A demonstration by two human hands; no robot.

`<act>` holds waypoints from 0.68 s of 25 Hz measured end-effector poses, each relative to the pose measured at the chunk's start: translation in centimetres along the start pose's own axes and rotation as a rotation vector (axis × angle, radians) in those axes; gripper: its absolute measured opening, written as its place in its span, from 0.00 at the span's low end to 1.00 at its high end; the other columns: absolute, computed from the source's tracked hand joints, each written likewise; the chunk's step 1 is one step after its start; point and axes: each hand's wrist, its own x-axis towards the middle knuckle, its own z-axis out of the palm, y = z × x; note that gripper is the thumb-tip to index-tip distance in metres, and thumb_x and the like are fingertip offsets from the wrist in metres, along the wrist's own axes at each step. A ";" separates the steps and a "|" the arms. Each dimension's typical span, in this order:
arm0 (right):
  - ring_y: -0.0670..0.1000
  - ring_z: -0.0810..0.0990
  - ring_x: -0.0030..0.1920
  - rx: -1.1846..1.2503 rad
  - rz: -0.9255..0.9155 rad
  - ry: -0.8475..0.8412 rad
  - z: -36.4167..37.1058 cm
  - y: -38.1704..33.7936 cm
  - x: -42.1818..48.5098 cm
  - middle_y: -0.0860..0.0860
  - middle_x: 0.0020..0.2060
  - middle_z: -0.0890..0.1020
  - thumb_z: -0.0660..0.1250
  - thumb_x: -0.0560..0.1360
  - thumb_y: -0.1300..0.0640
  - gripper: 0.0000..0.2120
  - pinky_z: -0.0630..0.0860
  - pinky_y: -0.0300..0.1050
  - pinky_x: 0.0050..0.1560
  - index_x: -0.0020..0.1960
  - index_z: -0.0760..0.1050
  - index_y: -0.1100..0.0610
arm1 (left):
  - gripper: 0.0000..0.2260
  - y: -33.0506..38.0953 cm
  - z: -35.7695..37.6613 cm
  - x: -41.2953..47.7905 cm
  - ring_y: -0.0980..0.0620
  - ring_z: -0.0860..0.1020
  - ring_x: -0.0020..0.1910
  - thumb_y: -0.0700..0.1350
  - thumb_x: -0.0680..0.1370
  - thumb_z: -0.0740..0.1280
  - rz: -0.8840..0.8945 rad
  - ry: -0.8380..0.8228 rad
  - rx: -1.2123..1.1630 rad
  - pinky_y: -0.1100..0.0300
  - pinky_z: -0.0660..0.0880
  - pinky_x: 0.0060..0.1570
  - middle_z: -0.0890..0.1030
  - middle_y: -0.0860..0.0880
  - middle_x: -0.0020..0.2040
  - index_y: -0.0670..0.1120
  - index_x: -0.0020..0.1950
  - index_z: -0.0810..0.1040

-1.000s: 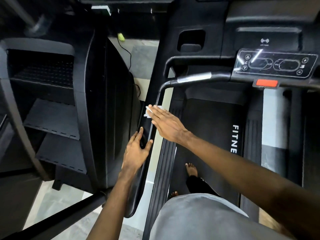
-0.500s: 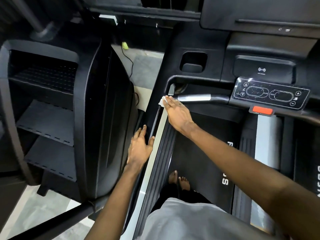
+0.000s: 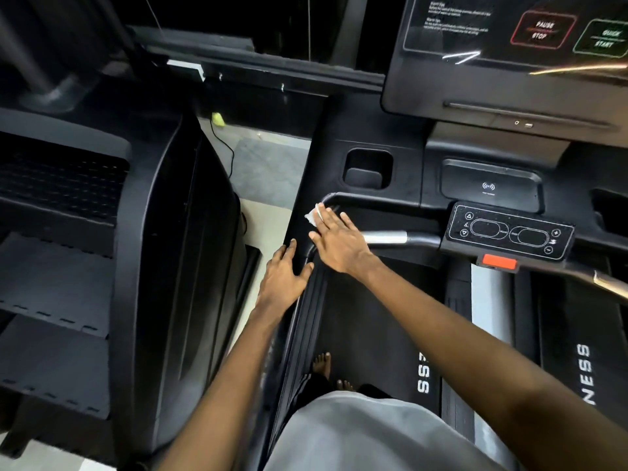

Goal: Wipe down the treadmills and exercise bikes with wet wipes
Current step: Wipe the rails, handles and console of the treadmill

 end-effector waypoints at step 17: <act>0.55 0.58 0.79 -0.076 -0.021 0.084 -4.2 6.2 8.0 0.54 0.80 0.57 0.55 0.83 0.63 0.23 0.56 0.51 0.79 0.78 0.61 0.62 | 0.35 3.6 0.4 6.0 0.44 0.61 0.78 0.62 0.80 0.63 -0.170 0.052 -0.135 0.48 0.61 0.76 0.61 0.44 0.80 0.48 0.82 0.56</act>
